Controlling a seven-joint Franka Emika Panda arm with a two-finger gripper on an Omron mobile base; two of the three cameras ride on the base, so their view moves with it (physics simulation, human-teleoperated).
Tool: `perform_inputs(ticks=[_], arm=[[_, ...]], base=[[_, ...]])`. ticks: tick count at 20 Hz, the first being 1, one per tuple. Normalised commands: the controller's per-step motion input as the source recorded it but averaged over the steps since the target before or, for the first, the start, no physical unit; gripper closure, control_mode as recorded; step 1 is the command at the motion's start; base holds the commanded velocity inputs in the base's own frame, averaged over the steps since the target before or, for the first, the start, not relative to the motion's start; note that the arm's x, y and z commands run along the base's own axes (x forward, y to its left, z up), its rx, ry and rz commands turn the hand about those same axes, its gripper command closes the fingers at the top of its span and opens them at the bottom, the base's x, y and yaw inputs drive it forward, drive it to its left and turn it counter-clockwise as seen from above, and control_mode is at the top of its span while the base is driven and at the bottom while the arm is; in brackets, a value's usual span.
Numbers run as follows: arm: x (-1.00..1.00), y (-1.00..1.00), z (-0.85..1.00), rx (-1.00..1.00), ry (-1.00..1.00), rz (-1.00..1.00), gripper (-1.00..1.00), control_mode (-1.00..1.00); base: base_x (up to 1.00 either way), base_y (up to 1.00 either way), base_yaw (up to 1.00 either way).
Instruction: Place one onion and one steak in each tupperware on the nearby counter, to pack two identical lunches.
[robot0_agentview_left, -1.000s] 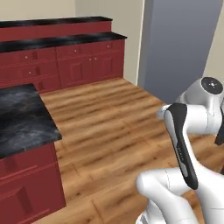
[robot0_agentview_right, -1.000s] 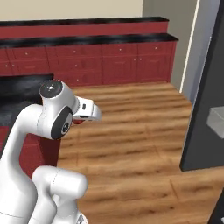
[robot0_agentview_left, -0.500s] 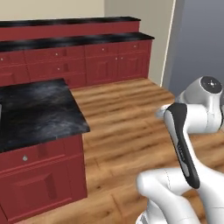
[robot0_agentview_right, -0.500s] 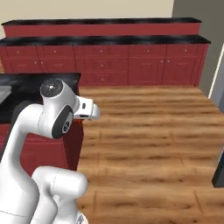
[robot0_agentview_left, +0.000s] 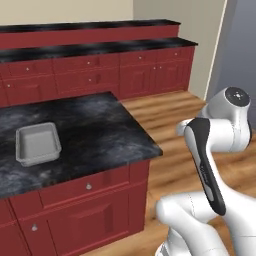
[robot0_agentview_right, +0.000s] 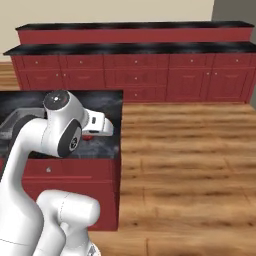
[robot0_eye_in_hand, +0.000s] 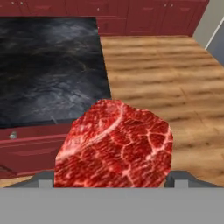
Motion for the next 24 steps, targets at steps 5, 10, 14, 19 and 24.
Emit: perform_inputs(ticks=[5, 10, 14, 19, 24], arm=[[0.00, 0.00, 0.00, 0.00, 0.00, 0.00, 1.00, 1.00], [0.00, 0.00, 0.00, 0.00, 0.00, 0.00, 1.00, 1.00], [0.00, 0.00, 0.00, 0.00, 0.00, 0.00, 1.00, 1.00], [0.00, 0.00, 0.00, 0.00, 0.00, 0.00, 1.00, 1.00], [0.00, 0.00, 0.00, 0.00, 0.00, 0.00, 1.00, 1.00]], base=[[-0.05, 1.00, 0.00], [0.01, 1.00, 0.00], [0.05, 1.00, 0.00], [0.17, 0.90, 0.00], [0.32, 0.15, 0.05]])
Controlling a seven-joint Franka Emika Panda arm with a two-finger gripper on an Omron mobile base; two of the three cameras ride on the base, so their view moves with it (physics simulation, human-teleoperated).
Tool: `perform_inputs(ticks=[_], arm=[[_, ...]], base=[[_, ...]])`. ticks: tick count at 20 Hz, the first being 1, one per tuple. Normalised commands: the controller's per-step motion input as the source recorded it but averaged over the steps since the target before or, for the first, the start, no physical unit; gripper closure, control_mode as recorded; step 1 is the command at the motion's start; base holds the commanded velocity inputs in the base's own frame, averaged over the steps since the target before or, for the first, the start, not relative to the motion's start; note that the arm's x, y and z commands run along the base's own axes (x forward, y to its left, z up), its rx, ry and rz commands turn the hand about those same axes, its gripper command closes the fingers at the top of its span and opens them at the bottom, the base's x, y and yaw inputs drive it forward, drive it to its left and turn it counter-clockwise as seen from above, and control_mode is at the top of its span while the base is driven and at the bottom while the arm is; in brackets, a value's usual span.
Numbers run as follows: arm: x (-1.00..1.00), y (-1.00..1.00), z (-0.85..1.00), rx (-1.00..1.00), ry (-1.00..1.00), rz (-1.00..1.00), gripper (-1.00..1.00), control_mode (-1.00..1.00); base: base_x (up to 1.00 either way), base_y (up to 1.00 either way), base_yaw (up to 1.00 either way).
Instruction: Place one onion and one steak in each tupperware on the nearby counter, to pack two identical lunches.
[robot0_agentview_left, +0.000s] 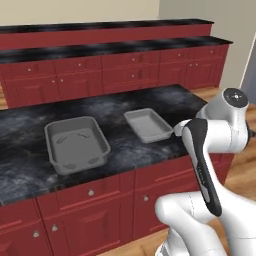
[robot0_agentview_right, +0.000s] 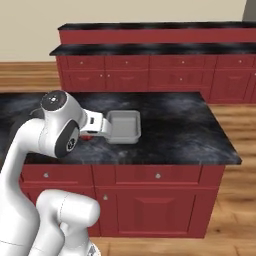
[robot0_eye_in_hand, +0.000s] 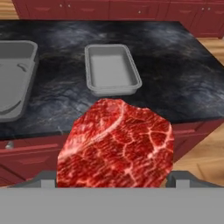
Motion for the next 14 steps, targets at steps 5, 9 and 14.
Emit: perform_inputs(ticks=[5, 9, 14], arm=[[0.00, 0.00, 0.00, 0.00, 0.00, 0.00, 1.00, 1.00], [0.00, 0.00, 0.00, 0.00, 0.00, 0.00, 1.00, 1.00], [0.00, 0.00, 0.00, 0.00, 0.00, 0.00, 1.00, 1.00]], base=[[0.29, 0.00, 0.11], [0.45, -0.05, 0.12], [0.56, -0.21, 0.11]])
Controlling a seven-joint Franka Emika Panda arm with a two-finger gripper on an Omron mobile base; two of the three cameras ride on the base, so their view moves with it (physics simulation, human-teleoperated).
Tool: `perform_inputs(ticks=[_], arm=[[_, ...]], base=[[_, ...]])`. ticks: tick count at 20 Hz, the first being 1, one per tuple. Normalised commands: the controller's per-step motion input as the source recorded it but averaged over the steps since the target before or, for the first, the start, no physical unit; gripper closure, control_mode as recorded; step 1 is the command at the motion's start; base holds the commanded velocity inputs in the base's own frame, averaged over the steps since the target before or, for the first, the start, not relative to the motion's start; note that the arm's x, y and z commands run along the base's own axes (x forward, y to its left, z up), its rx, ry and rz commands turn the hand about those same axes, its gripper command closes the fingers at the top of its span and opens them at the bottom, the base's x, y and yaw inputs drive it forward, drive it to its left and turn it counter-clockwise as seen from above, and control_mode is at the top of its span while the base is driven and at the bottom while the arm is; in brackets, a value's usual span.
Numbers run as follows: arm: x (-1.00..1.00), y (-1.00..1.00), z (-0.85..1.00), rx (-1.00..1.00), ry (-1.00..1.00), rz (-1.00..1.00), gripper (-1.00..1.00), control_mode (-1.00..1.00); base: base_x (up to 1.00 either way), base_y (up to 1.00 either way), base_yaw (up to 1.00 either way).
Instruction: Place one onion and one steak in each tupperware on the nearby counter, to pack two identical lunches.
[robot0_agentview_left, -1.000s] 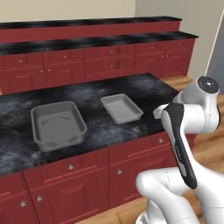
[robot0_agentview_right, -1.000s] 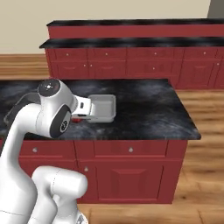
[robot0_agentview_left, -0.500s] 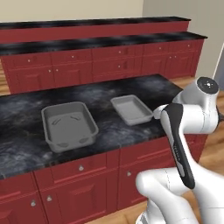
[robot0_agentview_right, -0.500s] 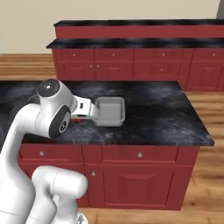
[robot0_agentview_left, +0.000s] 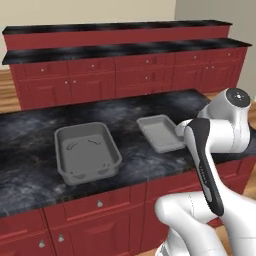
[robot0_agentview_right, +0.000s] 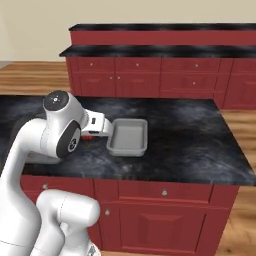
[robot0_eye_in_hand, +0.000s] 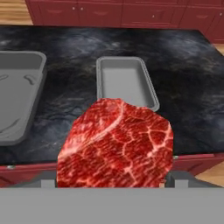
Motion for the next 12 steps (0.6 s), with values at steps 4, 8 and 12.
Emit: perform_inputs(ticks=[4, 8, 12], arm=[[0.00, 0.00, 0.00, 0.00, 0.00, 0.00, 1.00, 1.00], [0.00, 0.00, 0.00, 0.00, 0.00, 0.00, 1.00, 1.00], [0.00, 0.00, 0.00, 0.00, 0.00, 0.00, 1.00, 1.00]], base=[[0.49, -0.26, 0.10], [0.46, -0.28, 0.09], [0.38, -0.29, 0.08]])
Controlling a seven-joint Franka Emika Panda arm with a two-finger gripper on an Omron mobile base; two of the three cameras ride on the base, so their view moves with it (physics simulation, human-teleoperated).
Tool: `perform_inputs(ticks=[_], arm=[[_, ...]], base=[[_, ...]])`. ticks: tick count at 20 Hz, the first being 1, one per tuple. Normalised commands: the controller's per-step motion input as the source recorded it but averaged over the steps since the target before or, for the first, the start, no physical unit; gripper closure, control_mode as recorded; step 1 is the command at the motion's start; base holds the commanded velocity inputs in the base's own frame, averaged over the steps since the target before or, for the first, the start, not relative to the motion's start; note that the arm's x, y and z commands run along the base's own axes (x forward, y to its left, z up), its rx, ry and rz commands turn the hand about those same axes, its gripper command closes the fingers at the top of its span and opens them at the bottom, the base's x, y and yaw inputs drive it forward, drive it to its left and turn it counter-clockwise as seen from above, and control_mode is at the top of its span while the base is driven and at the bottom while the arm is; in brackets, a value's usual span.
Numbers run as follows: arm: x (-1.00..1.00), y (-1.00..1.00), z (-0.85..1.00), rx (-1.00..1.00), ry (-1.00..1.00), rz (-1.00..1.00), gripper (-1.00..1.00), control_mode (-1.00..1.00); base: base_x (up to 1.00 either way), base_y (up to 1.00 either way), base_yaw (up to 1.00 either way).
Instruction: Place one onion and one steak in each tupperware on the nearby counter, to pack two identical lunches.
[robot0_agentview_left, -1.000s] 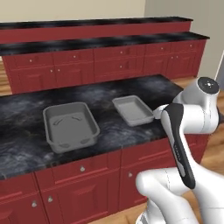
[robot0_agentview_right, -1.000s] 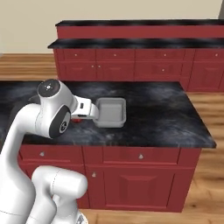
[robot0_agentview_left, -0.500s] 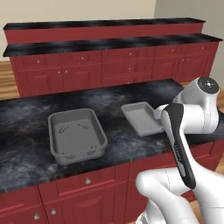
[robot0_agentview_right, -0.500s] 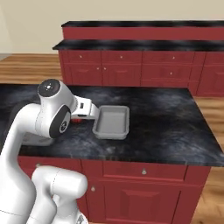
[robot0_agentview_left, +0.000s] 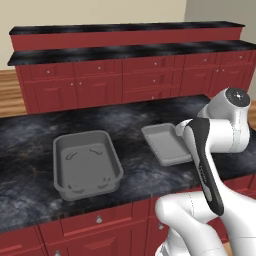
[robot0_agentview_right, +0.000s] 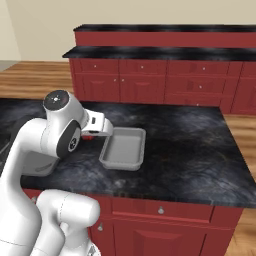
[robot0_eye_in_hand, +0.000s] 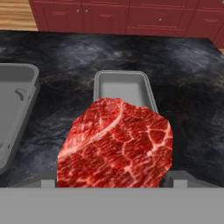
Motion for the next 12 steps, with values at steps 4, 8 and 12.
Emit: perform_inputs(ticks=[4, 8, 12], arm=[[0.00, 0.00, 0.00, 0.00, 0.00, 0.00, 1.00, 1.00], [0.00, 0.00, 0.00, 0.00, 0.00, 0.00, 1.00, 1.00], [0.07, -0.02, -0.10, 0.00, 0.00, 0.02, 1.00, -1.00]], base=[[0.35, -0.21, 0.07], [0.23, -0.08, 0.06], [0.10, 0.00, 0.02]])
